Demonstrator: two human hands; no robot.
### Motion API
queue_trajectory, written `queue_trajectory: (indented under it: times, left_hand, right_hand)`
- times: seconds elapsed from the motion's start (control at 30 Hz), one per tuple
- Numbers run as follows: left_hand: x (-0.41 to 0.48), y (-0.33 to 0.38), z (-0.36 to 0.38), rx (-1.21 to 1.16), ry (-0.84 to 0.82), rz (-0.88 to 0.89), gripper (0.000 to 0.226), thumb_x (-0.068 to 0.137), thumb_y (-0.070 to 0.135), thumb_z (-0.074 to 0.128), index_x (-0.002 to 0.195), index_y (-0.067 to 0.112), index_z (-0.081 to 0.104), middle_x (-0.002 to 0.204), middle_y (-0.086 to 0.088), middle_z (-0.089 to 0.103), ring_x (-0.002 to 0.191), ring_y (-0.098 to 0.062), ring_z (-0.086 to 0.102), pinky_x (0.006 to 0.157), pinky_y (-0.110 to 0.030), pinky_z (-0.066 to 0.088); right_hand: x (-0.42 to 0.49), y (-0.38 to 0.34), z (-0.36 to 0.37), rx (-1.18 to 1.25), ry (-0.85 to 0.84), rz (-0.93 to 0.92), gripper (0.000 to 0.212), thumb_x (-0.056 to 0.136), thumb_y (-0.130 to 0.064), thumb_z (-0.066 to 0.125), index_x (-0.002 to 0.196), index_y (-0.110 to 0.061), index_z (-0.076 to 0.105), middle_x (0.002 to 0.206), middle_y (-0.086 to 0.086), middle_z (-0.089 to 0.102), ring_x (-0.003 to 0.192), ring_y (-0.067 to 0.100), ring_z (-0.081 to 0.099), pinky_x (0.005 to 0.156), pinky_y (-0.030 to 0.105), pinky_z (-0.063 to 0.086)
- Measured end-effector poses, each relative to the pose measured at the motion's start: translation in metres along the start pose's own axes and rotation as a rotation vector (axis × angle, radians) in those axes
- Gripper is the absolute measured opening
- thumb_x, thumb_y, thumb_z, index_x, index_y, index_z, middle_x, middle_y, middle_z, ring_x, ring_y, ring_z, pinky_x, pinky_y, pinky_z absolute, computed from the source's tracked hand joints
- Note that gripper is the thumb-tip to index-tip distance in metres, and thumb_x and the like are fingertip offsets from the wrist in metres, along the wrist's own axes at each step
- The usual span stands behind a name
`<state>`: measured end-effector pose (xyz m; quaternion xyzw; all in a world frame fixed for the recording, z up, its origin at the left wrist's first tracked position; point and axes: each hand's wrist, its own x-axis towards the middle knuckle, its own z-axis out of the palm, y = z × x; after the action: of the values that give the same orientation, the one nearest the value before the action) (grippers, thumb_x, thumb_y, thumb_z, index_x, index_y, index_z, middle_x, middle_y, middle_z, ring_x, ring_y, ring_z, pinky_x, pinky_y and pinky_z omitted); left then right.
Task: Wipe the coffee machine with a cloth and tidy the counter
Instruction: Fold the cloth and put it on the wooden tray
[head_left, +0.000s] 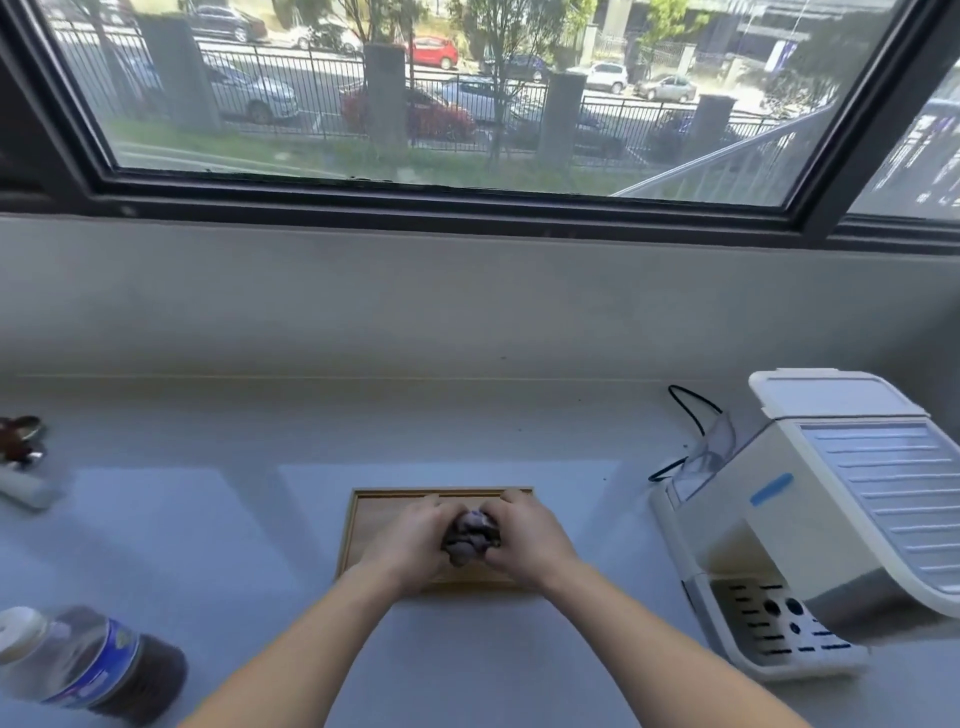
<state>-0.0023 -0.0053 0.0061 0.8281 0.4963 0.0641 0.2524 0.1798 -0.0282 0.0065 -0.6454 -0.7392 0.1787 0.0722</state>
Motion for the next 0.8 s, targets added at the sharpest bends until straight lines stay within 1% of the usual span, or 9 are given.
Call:
queue_trajectory:
  times: [0.13,0.27,0.3,0.37,0.43,0.5,0.7,0.8]
  left_hand:
    - [0.018,-0.013,0.003,-0.001,0.018,-0.028,0.039,0.080,0.035,0.066,0.118,0.031,0.058,0.112,0.000,0.060,0.104,-0.022,0.057,0.086,-0.040,0.050]
    - [0.026,-0.026,0.012,0.035,0.002,-0.082,0.042,0.081,0.025,0.061,0.122,0.032,0.053,0.114,0.001,0.057,0.106,-0.022,0.056,0.085,-0.041,0.050]
    - [0.026,-0.028,0.015,0.043,-0.014,-0.094,0.043,0.081,0.024,0.060,0.122,0.032,0.052,0.114,0.001,0.056,0.106,-0.023,0.056,0.084,-0.042,0.050]
    - [0.025,-0.031,0.021,0.070,-0.042,-0.104,0.039,0.083,0.026,0.059,0.121,0.031,0.051,0.114,0.000,0.057,0.106,-0.025,0.057,0.078,-0.040,0.050]
    - [0.024,-0.029,0.026,0.132,-0.045,-0.094,0.037,0.085,0.031,0.058,0.122,0.027,0.049,0.116,0.000,0.059,0.106,-0.027,0.058,0.071,-0.036,0.044]
    - [0.024,-0.026,0.030,0.168,-0.037,-0.099,0.038,0.087,0.033,0.057,0.123,0.024,0.049,0.117,-0.002,0.059,0.105,-0.028,0.058,0.068,-0.036,0.041]
    - [0.024,-0.021,0.033,0.170,-0.056,-0.140,0.039,0.086,0.024,0.057,0.124,0.022,0.049,0.121,-0.005,0.055,0.108,-0.030,0.056,0.076,-0.042,0.050]
    - [0.023,-0.020,0.033,0.185,-0.064,-0.146,0.040,0.085,0.023,0.057,0.124,0.022,0.049,0.121,-0.004,0.055,0.107,-0.029,0.056,0.076,-0.042,0.049]
  right_hand:
    - [0.022,0.002,0.005,0.023,-0.012,0.017,0.027,0.079,-0.028,0.067,0.104,-0.017,0.064,0.108,0.008,0.055,0.100,0.029,0.056,0.076,0.033,0.042]
    - [0.034,0.006,0.018,0.038,-0.011,0.012,0.028,0.079,-0.024,0.065,0.107,-0.018,0.064,0.109,0.006,0.055,0.104,0.028,0.055,0.076,0.030,0.037]
    - [0.035,0.006,0.022,0.036,-0.018,0.009,0.027,0.080,-0.025,0.065,0.105,-0.018,0.064,0.109,0.006,0.054,0.104,0.028,0.054,0.076,0.030,0.037]
    - [0.036,0.006,0.029,0.021,-0.043,0.004,0.027,0.080,-0.027,0.064,0.105,-0.018,0.063,0.111,0.007,0.054,0.105,0.030,0.055,0.079,0.032,0.040]
    - [0.035,0.007,0.035,0.006,-0.076,0.019,0.030,0.081,-0.024,0.063,0.111,-0.019,0.061,0.116,0.007,0.053,0.103,0.033,0.056,0.081,0.036,0.043]
    - [0.034,0.007,0.037,-0.001,-0.092,0.032,0.034,0.081,-0.022,0.061,0.115,-0.020,0.059,0.119,0.007,0.051,0.102,0.035,0.056,0.082,0.038,0.045]
    - [0.035,0.008,0.037,0.001,-0.098,0.025,0.036,0.083,-0.022,0.061,0.118,-0.018,0.059,0.121,0.008,0.051,0.105,0.035,0.055,0.085,0.038,0.046]
    - [0.033,0.005,0.033,-0.007,-0.126,0.043,0.036,0.083,-0.020,0.060,0.118,-0.017,0.059,0.123,0.009,0.050,0.108,0.035,0.054,0.088,0.038,0.046]
